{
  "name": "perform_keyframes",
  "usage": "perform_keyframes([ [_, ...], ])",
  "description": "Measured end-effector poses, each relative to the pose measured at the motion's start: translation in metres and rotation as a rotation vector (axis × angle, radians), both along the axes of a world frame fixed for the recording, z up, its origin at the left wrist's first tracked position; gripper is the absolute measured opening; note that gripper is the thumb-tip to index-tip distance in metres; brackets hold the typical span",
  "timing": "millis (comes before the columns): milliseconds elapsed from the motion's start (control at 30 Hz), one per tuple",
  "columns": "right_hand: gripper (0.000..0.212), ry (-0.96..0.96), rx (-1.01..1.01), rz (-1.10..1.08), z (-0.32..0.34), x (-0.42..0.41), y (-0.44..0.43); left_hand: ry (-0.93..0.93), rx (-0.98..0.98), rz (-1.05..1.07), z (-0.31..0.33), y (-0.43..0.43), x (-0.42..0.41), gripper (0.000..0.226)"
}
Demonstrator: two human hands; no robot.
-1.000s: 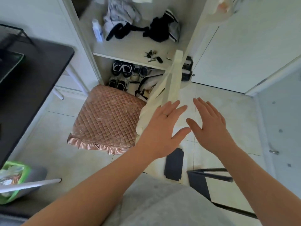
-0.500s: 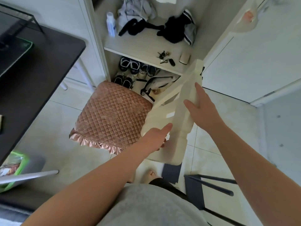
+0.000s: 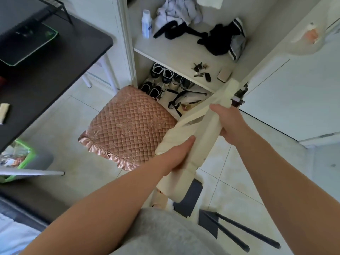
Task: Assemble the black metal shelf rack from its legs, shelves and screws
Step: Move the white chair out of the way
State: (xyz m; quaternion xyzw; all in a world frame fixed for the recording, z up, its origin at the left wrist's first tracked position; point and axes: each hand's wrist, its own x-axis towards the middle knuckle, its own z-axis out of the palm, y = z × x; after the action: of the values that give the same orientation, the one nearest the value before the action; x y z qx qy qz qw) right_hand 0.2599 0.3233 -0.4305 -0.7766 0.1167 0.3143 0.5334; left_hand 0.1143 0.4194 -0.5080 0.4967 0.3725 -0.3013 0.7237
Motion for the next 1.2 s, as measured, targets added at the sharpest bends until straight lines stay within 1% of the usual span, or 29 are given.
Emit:
perform_keyframes([
  [100,0.04,0.196,0.024,0.037,0.003,0.016,0.0,0.035,-0.115,0.077,-0.004,0.003,0.005,0.085],
  [133,0.039,0.225,0.021,0.063,0.005,0.02,-0.001,0.038,-0.094,0.101,-0.007,0.002,0.006,0.079],
  [167,0.037,0.234,0.015,0.073,0.005,0.022,-0.001,0.033,-0.037,0.133,-0.009,-0.001,0.007,0.067],
  [200,0.035,0.229,0.012,0.063,0.005,0.023,-0.001,0.028,0.024,0.147,-0.009,-0.004,0.008,0.053],
  [233,0.035,0.214,0.01,0.04,0.003,0.024,-0.001,0.024,0.057,0.147,-0.006,-0.007,0.008,0.045],
  [267,0.038,0.197,0.004,0.019,0.001,0.024,-0.001,0.012,0.056,0.142,-0.004,-0.01,0.008,0.045],
  [333,0.044,0.171,-0.002,-0.002,-0.002,0.023,0.001,0.0,0.035,0.156,-0.006,-0.014,0.008,0.063],
  [367,0.043,0.163,0.002,-0.009,-0.002,0.022,0.003,-0.002,0.041,0.164,-0.004,-0.013,0.008,0.069],
  [500,0.036,0.127,0.021,-0.009,0.002,0.023,0.022,0.004,0.068,0.202,0.003,0.005,0.009,0.071],
  [667,0.047,0.105,0.018,0.004,0.008,0.021,0.061,0.011,0.06,0.227,0.01,0.039,0.006,0.074],
  [733,0.04,0.088,0.009,0.034,0.014,0.02,0.081,-0.008,0.039,0.252,0.012,0.055,0.005,0.074],
  [833,0.014,0.068,0.034,0.081,0.024,0.019,0.11,-0.045,0.013,0.273,0.015,0.078,0.003,0.072],
  [867,0.012,0.061,0.037,0.095,0.027,0.02,0.118,-0.055,0.006,0.289,0.016,0.084,0.004,0.071],
  [933,0.014,0.052,0.03,0.109,0.032,0.022,0.135,-0.063,-0.017,0.329,0.021,0.096,0.005,0.068],
  [1033,0.023,0.049,0.007,0.137,0.041,0.025,0.163,-0.104,-0.032,0.368,0.032,0.119,0.007,0.052],
  [1067,0.027,0.055,0.001,0.151,0.046,0.026,0.173,-0.12,-0.028,0.377,0.036,0.128,0.007,0.052],
  [1133,0.042,0.077,0.001,0.179,0.055,0.027,0.193,-0.14,0.001,0.356,0.04,0.146,0.011,0.07],
  [1167,0.044,0.077,-0.002,0.183,0.058,0.028,0.201,-0.145,0.018,0.334,0.041,0.154,0.013,0.076],
  [1200,0.04,0.064,-0.014,0.178,0.06,0.029,0.208,-0.142,0.023,0.319,0.041,0.161,0.016,0.079],
])
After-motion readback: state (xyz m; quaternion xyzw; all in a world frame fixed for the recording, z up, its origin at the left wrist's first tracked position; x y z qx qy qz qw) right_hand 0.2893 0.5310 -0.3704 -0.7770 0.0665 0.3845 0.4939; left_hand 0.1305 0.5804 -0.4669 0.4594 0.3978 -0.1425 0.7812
